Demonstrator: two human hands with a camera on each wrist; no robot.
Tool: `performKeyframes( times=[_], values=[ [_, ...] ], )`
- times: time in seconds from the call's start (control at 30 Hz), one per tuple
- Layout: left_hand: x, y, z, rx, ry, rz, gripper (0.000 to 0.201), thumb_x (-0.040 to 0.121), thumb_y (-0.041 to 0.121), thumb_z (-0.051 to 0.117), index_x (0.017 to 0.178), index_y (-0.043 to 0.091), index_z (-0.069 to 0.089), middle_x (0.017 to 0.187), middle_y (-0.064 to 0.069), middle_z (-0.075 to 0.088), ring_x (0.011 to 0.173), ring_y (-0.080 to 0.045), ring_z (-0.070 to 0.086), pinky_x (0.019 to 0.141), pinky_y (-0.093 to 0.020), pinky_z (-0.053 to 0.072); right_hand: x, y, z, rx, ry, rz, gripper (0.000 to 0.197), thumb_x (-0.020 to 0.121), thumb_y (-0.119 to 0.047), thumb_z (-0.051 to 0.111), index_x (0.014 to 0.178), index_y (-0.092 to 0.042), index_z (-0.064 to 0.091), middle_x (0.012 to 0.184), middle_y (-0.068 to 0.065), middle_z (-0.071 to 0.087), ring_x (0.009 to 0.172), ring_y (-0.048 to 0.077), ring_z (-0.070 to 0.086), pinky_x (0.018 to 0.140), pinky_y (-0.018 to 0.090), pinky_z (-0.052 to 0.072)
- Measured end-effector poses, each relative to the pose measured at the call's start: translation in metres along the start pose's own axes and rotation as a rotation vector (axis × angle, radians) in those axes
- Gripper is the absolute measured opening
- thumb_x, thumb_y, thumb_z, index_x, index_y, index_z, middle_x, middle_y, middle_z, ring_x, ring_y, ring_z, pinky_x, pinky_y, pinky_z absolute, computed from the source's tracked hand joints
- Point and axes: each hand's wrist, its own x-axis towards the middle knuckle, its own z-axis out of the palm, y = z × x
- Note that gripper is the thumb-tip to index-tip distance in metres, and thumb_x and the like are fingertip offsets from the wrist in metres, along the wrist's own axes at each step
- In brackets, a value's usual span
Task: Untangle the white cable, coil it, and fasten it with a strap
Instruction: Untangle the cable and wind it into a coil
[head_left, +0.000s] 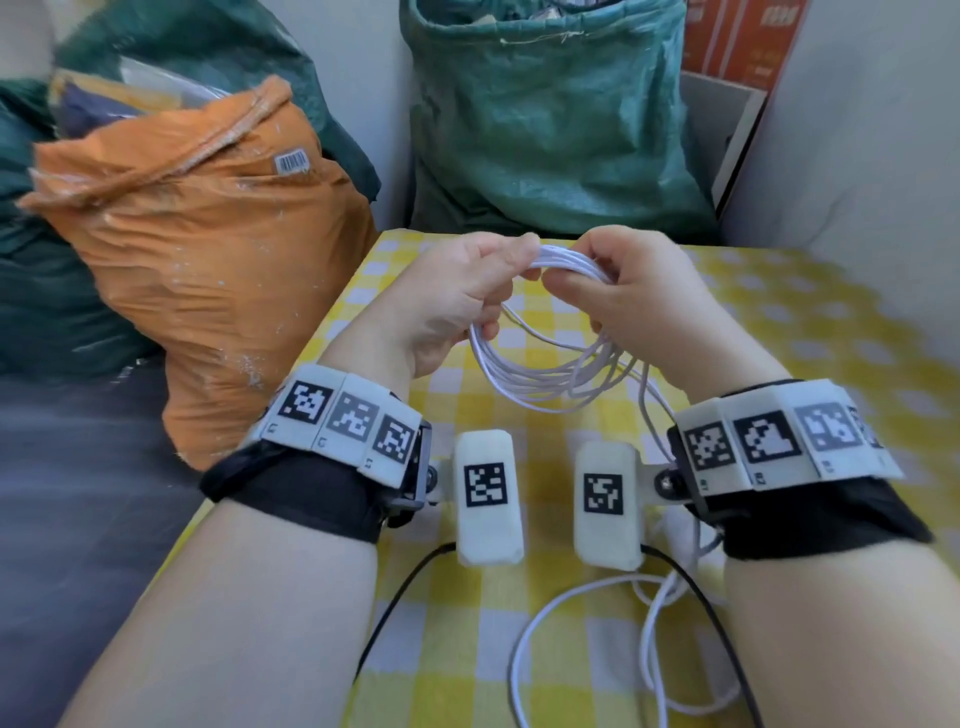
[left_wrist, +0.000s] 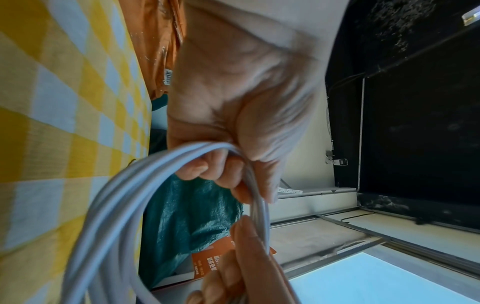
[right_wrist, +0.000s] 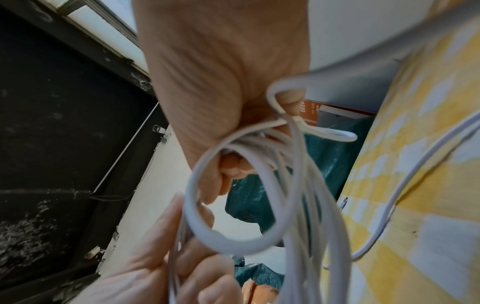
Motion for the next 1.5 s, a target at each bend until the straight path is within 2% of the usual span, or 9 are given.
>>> performKeyframes(
  times=[0.2, 0.4, 0.6, 0.7, 0.8, 0.93, 1.2, 1.33, 1.5],
  values=[
    [0.004, 0.001, -0.005, -0.139, 0.136, 0.033, 0.035, 0.1, 0.034, 0.043, 0.069, 0.018, 0.039, 0.047, 0.011, 0.022, 0.04, -0.007, 0.02, 0.045, -0.021, 0.027, -0.001, 0.002, -0.005, 0.287, 0.031, 0.093, 0.028, 0.07, -0.024, 0.082, 0.087, -0.014, 0.063, 0.065, -0.001, 0.063, 0.053, 0.008, 0.057, 0.053, 0.02, 0.046],
    [0.006, 0.0, -0.01, -0.263, 0.28, 0.039, 0.032, 0.099, 0.033, 0.045, 0.072, 0.017, 0.044, 0.053, 0.005, 0.024, 0.044, -0.009, 0.023, 0.047, -0.024, 0.028, -0.004, 0.0, -0.003, 0.249, -0.127, 0.077, 0.02, 0.087, -0.031, 0.065, 0.075, -0.015, 0.063, 0.067, -0.006, 0.062, 0.056, 0.0, 0.053, 0.055, 0.009, 0.04],
    [0.006, -0.006, -0.005, 0.268, 0.612, 0.026, 0.021, 0.087, 0.032, 0.065, 0.087, 0.015, 0.052, 0.086, -0.001, 0.052, 0.078, -0.016, 0.049, 0.072, -0.028, 0.041, -0.004, -0.006, 0.007, -0.018, -0.101, 0.029, 0.025, 0.091, -0.028, 0.06, 0.078, -0.007, 0.064, 0.08, 0.01, 0.069, 0.074, 0.025, 0.061, 0.066, 0.032, 0.042],
    [-0.004, 0.005, -0.002, 0.226, 0.469, -0.065, 0.04, 0.089, 0.046, 0.058, 0.063, 0.015, 0.056, 0.059, 0.001, 0.053, 0.053, -0.011, 0.046, 0.057, -0.025, 0.035, -0.006, -0.008, 0.008, -0.08, -0.031, 0.024, 0.027, 0.09, -0.027, 0.06, 0.087, -0.001, 0.064, 0.087, 0.017, 0.069, 0.082, 0.03, 0.062, 0.067, 0.035, 0.044],
    [-0.012, 0.007, 0.008, 0.147, 0.114, -0.192, 0.043, 0.088, 0.057, 0.052, 0.079, 0.017, 0.067, 0.076, 0.0, 0.068, 0.067, -0.014, 0.057, 0.07, -0.029, 0.04, -0.01, -0.013, 0.009, -0.127, -0.005, -0.023, 0.028, 0.088, -0.03, 0.061, 0.075, -0.005, 0.059, 0.067, 0.007, 0.06, 0.064, 0.023, 0.051, 0.058, 0.031, 0.036],
    [-0.017, 0.002, 0.02, -0.118, -0.065, -0.092, 0.023, 0.097, 0.028, 0.05, 0.093, 0.009, 0.062, 0.091, -0.008, 0.065, 0.083, -0.017, 0.061, 0.081, -0.027, 0.047, -0.019, -0.025, 0.011, -0.174, -0.102, -0.1, 0.034, 0.084, -0.025, 0.066, 0.062, -0.032, 0.041, 0.061, -0.014, 0.047, 0.056, 0.0, 0.043, 0.053, 0.011, 0.034],
    [-0.023, 0.008, 0.015, -0.608, 0.005, -0.067, 0.029, 0.102, 0.014, 0.033, 0.105, -0.01, 0.049, 0.105, -0.026, 0.058, 0.094, -0.034, 0.06, 0.084, -0.042, 0.052, -0.027, -0.025, 0.011, -0.171, -0.196, -0.17, 0.028, 0.081, -0.02, 0.071, 0.108, -0.019, 0.065, 0.1, -0.006, 0.063, 0.064, -0.003, 0.048, 0.06, 0.012, 0.036],
    [-0.021, 0.007, 0.003, -0.802, 0.156, -0.048, 0.028, 0.103, 0.019, 0.034, 0.084, 0.005, 0.05, 0.068, -0.007, 0.062, 0.068, -0.023, 0.067, 0.081, -0.041, 0.053, -0.028, -0.019, 0.006, -0.113, -0.129, -0.08, 0.02, 0.08, -0.024, 0.073, 0.098, -0.025, 0.068, 0.088, -0.016, 0.062, 0.058, -0.012, 0.049, 0.06, 0.009, 0.039],
    [-0.017, 0.0, -0.013, -0.935, 0.298, -0.015, 0.037, 0.102, 0.029, 0.033, 0.066, 0.019, 0.034, 0.047, 0.008, 0.034, 0.043, -0.009, 0.035, 0.071, -0.028, 0.042, -0.029, -0.017, 0.0, -0.036, -0.121, 0.003, 0.01, 0.086, -0.02, 0.066, 0.077, -0.025, 0.07, 0.062, -0.012, 0.066, 0.049, 0.005, 0.051, 0.055, 0.023, 0.048]
  ],
)
